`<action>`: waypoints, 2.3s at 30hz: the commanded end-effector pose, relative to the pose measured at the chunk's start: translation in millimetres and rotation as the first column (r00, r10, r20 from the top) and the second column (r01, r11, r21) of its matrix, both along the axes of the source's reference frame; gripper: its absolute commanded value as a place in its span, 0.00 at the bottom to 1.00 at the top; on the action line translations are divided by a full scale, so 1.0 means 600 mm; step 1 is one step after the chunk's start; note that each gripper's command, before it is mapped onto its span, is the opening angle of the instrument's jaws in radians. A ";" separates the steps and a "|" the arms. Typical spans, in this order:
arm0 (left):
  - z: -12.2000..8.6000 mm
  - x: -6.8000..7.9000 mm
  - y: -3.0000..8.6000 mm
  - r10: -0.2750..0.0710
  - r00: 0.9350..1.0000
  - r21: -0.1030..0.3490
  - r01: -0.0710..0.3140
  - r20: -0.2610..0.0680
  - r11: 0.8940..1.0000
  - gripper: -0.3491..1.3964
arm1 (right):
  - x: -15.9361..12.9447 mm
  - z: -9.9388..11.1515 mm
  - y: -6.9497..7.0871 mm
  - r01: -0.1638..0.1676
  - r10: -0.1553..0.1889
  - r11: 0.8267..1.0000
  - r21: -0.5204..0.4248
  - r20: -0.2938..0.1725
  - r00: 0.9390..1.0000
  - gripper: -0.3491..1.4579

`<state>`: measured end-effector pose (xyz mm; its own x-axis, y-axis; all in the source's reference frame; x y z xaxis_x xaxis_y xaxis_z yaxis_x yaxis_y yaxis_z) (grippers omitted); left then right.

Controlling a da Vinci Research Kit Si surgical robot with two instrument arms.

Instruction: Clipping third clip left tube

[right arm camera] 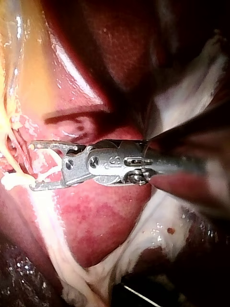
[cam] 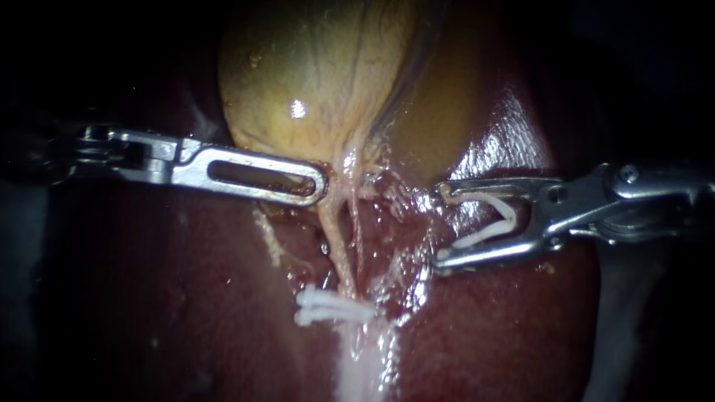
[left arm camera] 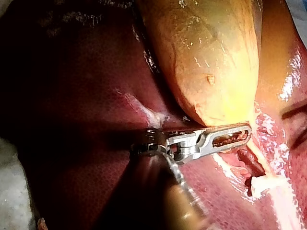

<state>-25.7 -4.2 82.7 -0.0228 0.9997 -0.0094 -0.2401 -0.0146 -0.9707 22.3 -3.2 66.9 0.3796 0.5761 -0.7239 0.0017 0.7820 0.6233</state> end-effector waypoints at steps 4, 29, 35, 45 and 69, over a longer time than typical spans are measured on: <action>-0.0002 0.0004 0.0000 0.003 1.000 0.001 -0.003 0.002 1.000 0.00 | 0.0000 0.0000 0.0000 0.000 0.000 1.000 0.000 0.000 1.000 0.47; -0.0103 0.0056 0.0029 -0.051 0.998 -0.008 0.051 0.031 0.999 0.00 | 0.0013 0.0000 0.0000 0.002 -0.002 1.000 0.002 -0.002 1.000 0.47; -0.0102 0.0056 0.0028 -0.051 0.998 -0.008 0.051 0.031 0.999 0.00 | 0.0020 0.0000 -0.0001 0.000 0.000 1.000 0.002 -0.001 1.000 0.47; -0.0101 0.0056 0.0026 -0.051 0.998 -0.009 0.051 0.030 0.999 0.00 | 0.0078 0.0018 -0.0020 0.012 -0.012 1.000 0.002 -0.011 1.000 0.47; -0.0116 0.0050 0.0015 -0.056 0.998 -0.010 0.056 0.027 0.998 0.00 | 0.0205 0.0117 -0.0064 0.046 -0.046 0.998 0.038 0.002 0.999 0.47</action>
<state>-22.7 -3.4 75.7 0.0346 0.9992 -0.0199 -0.2148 -0.0120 -0.9766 34.9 -7.2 74.1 0.4092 0.5888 -0.6970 0.0338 0.7536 0.6564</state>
